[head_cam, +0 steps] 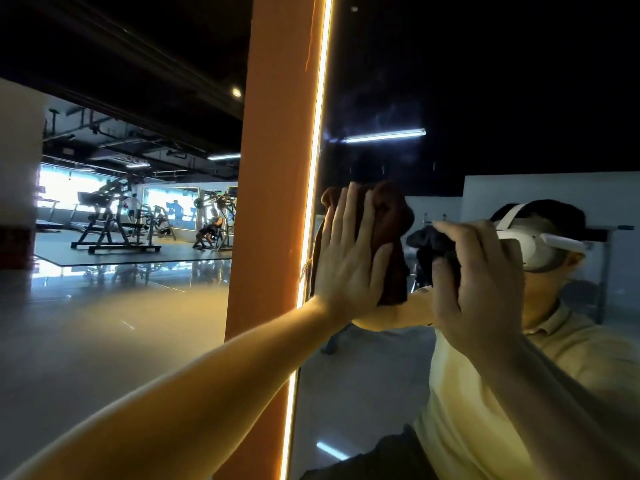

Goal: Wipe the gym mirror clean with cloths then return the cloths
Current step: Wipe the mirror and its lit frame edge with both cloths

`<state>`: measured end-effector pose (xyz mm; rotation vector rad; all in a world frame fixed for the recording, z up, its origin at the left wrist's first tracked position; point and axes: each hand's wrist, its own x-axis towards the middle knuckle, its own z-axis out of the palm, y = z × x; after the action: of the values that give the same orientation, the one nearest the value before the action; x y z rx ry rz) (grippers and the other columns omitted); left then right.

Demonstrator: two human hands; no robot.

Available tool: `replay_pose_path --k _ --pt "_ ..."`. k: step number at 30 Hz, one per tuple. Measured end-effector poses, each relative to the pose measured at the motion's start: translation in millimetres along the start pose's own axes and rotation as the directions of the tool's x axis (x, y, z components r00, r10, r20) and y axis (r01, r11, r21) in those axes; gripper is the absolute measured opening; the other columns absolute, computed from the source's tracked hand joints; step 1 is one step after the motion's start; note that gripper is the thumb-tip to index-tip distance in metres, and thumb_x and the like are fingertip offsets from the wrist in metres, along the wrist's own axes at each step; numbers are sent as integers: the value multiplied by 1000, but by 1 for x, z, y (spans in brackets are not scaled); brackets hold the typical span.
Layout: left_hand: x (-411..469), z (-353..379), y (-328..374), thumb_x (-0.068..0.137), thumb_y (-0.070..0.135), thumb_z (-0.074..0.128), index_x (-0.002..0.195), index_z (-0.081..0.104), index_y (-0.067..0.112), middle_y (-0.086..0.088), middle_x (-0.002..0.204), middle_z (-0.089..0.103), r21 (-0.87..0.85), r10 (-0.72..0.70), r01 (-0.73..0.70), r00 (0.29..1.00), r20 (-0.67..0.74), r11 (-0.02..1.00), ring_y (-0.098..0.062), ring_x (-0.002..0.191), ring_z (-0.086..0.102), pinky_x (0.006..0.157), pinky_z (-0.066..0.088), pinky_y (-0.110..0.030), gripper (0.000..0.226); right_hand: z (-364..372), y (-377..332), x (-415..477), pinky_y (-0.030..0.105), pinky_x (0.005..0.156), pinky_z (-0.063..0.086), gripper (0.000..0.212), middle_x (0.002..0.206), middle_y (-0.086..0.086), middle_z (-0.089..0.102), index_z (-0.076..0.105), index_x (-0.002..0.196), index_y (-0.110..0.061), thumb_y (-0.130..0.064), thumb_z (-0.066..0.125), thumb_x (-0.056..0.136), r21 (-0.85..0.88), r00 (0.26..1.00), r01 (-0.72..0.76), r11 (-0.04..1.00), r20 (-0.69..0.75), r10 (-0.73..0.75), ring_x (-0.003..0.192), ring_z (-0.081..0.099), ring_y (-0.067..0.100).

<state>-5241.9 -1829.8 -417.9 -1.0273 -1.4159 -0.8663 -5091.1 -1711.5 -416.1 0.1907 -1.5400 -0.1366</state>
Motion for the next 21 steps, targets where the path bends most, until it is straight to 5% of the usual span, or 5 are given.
replay_pose_path --k 6,9,16,21 --pt "-131 -18 -34 113 51 17 167 8 7 -17 175 0 52 46 -62 962 269 997 -39 162 3 122 24 -69 70 -3 -6 -15 46 83 42 36 108 14 61 62 125 -5 -20 48 96 -45 994 25 999 105 -20 93 60 35" --pt "-130 -34 -34 114 47 23 168 5 9 -17 175 -1 58 106 -132 937 332 990 -37 162 0 123 25 -67 69 -10 -7 -14 47 82 43 36 108 14 60 61 125 -7 -22 46 96 -43 991 22 999 136 -16 92 60 35" --pt "41 -13 30 108 49 32 168 7 9 -16 175 -1 36 -34 30 992 120 999 -28 163 -4 132 0 -49 76 -23 -2 1 38 82 34 33 107 19 64 65 123 -2 -14 54 95 -78 999 -35 996 3 35 91 62 35" --pt "-10 12 35 106 47 35 166 17 3 -17 175 4 3 84 -84 996 11 996 -33 163 4 130 10 -58 77 -27 17 -7 35 83 31 32 107 17 63 63 124 -4 -11 56 94 -79 997 -48 996 -59 44 93 57 31"
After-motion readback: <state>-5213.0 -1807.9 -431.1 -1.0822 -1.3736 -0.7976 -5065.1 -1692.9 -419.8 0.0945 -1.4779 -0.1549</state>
